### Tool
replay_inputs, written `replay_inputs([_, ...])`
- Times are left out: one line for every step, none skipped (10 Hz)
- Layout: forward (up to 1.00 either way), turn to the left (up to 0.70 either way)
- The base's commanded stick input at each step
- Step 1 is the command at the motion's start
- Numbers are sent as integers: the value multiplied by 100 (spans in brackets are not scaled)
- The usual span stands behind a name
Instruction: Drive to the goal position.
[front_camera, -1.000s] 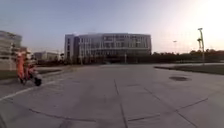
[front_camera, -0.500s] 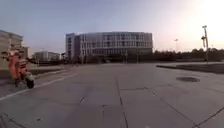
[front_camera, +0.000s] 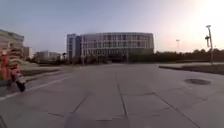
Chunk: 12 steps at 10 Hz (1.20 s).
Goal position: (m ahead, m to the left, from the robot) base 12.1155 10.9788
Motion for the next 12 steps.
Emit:
replay_inputs([70,0])
replay_inputs([70,0])
replay_inputs([70,0])
replay_inputs([70,0])
replay_inputs([70,0])
replay_inputs([70,0])
replay_inputs([70,0])
replay_inputs([70,0])
replay_inputs([70,0])
replay_inputs([70,0])
replay_inputs([70,0])
replay_inputs([70,0])
